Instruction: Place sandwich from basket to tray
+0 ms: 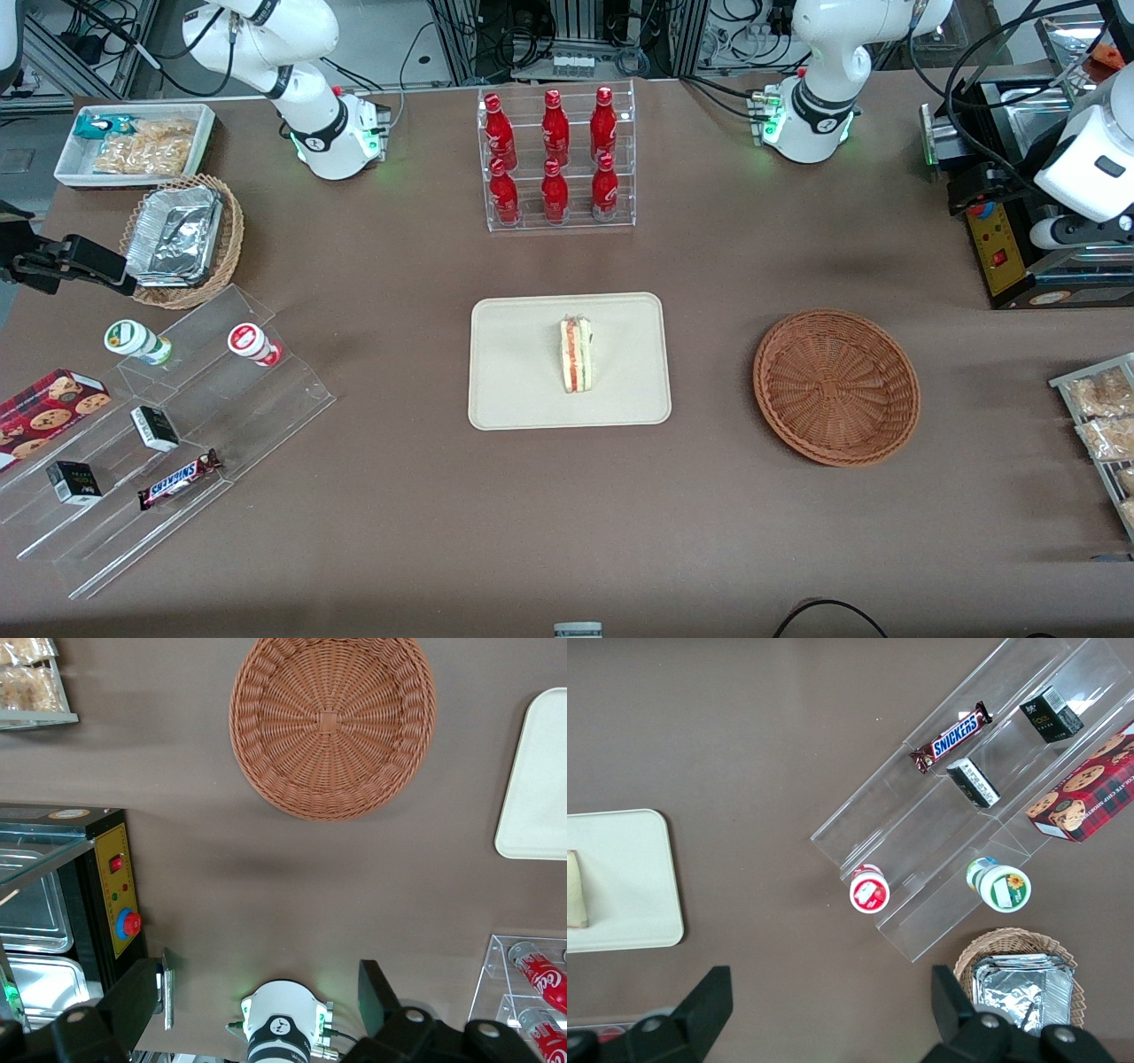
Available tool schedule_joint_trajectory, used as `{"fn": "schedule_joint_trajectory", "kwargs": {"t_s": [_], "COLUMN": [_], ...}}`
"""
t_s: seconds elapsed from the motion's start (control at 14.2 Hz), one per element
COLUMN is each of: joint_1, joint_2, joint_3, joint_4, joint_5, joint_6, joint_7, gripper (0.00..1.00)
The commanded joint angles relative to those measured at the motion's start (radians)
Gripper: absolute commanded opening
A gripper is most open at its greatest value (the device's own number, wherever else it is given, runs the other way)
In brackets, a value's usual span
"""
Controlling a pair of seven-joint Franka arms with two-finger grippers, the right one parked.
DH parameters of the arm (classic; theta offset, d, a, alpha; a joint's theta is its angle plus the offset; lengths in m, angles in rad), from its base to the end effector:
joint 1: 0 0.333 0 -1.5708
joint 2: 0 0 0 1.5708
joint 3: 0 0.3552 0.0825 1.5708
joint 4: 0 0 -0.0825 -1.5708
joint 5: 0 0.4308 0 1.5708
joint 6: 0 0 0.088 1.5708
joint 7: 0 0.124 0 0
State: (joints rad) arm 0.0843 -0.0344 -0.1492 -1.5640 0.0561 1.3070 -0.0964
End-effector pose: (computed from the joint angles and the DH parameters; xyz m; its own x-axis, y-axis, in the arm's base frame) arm 0.5551 -0.0296 0.6507 0.9757 0.0487 -0.2137 0.0317 -0.9961 -0.0821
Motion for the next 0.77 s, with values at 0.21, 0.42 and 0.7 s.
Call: {"fn": "schedule_joint_trajectory", "kwargs": {"t_s": [0.21, 0.42, 0.7], "joint_1": [0.003, 0.005, 0.012], "joint_2": [-0.012, 0.004, 0.007], "joint_3": [-0.007, -0.007, -0.003], "joint_4": [-0.011, -0.005, -0.007], "joint_5": [-0.041, -0.042, -0.083], "joint_6": [0.008, 0.023, 0.035], "joint_7": [0.008, -0.018, -0.062], "gripper": [1.0, 1.0, 1.0]}}
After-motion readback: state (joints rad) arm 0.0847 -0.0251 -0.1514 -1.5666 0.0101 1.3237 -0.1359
